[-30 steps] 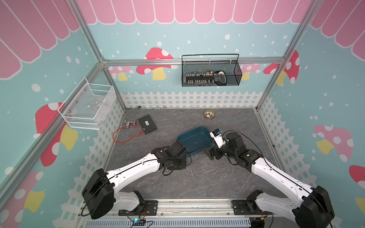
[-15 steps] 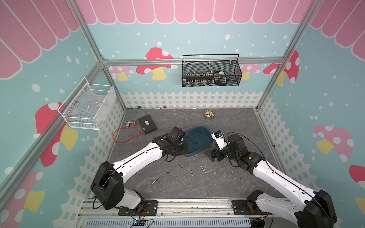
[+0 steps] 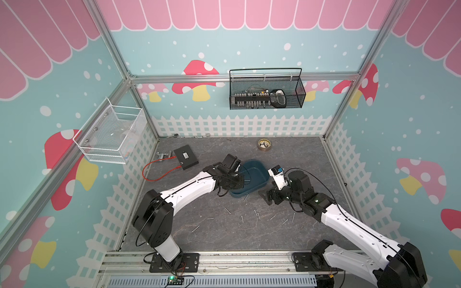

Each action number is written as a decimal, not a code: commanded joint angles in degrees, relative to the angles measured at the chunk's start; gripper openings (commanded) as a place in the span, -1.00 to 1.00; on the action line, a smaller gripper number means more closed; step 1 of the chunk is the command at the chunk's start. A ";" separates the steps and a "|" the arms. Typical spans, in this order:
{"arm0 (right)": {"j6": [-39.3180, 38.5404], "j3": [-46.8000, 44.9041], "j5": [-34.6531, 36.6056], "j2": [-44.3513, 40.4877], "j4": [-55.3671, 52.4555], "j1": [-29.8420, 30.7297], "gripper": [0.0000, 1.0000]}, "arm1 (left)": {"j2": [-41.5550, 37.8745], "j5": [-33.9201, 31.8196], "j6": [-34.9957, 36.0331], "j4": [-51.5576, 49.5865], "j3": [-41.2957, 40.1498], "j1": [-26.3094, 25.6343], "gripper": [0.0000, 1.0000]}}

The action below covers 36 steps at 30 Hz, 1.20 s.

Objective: Put the screws on the desktop into the storage box
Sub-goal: Place the screw in the storage box.

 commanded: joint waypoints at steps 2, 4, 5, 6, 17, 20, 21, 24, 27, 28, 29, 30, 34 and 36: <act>0.47 -0.61 0.52 -1.11 -1.03 0.26 0.92 | 1.63 1.05 1.31 1.88 1.87 0.70 -1.00; 0.36 -0.51 0.71 -1.05 -1.39 0.29 0.92 | 2.22 1.50 1.39 2.27 1.99 0.87 -1.00; 0.36 -0.56 0.65 -1.09 -1.48 0.26 0.92 | 2.42 1.62 1.40 2.33 1.96 1.01 -1.00; 0.35 -0.55 0.77 -1.12 -1.61 0.28 0.92 | 2.64 1.70 1.46 2.43 1.99 1.16 -1.00; 2.55 0.05 2.33 -1.02 -3.85 0.28 0.90 | 3.07 4.17 2.88 2.48 2.37 3.72 -0.08; 2.82 0.17 2.48 -1.71 -4.44 0.36 0.90 | 2.88 5.19 3.35 2.34 2.33 4.31 0.27; 2.98 0.28 2.52 -1.83 -4.76 0.38 0.90 | 2.82 5.30 3.63 2.19 2.38 4.47 0.38; 3.25 0.24 2.53 -1.88 -5.52 0.59 0.89 | 2.30 5.55 3.94 1.91 2.48 4.82 0.70; 3.52 -0.25 2.81 -1.72 -5.82 0.97 0.89 | 1.53 4.43 3.99 1.60 2.31 5.03 0.98; 3.58 -0.23 3.16 -1.78 -5.96 1.16 0.88 | 1.24 4.43 4.03 1.43 2.26 5.19 0.98; 3.61 -0.45 3.52 -1.97 -6.03 1.33 0.88 | 0.91 4.43 4.03 1.33 2.14 5.29 0.99; 3.51 -0.49 3.77 -2.21 -6.13 1.58 0.88 | 0.55 4.27 4.05 1.29 2.15 5.31 0.99; 3.33 -0.82 3.43 -2.75 -6.13 2.19 0.88 | -2.02 4.02 5.19 0.85 1.91 5.44 0.98; 3.84 -0.59 3.81 -2.45 -6.93 2.50 0.91 | -4.05 4.18 6.07 0.58 1.40 5.44 0.98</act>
